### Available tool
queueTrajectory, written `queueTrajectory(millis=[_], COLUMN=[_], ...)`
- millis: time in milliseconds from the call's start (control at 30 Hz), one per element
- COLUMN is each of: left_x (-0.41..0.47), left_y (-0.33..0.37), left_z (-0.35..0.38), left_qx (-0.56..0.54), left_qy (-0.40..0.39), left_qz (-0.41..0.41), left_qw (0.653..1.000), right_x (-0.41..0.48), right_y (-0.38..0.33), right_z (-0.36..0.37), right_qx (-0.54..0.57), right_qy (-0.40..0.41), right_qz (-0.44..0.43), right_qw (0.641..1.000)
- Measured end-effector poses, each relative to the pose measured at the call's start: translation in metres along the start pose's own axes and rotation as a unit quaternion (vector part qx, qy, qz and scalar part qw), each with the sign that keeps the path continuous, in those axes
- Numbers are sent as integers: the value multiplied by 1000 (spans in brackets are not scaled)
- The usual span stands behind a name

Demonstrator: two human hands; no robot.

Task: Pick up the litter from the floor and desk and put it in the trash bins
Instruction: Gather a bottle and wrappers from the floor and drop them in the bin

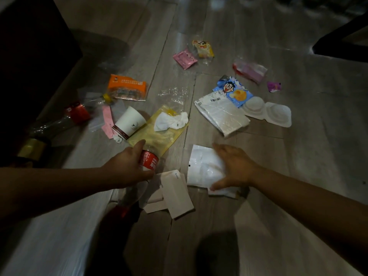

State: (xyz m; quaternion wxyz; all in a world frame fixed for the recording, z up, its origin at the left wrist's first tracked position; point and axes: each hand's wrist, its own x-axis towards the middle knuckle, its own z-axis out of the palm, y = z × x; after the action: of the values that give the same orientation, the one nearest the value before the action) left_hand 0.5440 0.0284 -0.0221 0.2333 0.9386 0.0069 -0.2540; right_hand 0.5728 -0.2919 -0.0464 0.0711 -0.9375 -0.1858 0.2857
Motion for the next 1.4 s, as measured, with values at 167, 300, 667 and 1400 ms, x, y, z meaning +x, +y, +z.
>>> queueTrajectory(millis=[167, 300, 667, 1400], left_x=[4, 8, 16, 5], left_y=[-5, -11, -4, 1], left_z=[1, 2, 5, -7], left_qx=[2, 5, 4, -16], left_qy=[-3, -7, -6, 1], left_qz=[-11, -15, -7, 15], left_qw=[1000, 1000, 1000, 1000], right_x=[10, 6, -6, -24], right_y=[2, 8, 7, 1], right_z=[26, 34, 46, 3], right_qx=[-82, -86, -21, 196], right_qy=[-12, 38, 77, 157], right_qz=[6, -22, -33, 36], right_qw=[997, 995, 996, 967])
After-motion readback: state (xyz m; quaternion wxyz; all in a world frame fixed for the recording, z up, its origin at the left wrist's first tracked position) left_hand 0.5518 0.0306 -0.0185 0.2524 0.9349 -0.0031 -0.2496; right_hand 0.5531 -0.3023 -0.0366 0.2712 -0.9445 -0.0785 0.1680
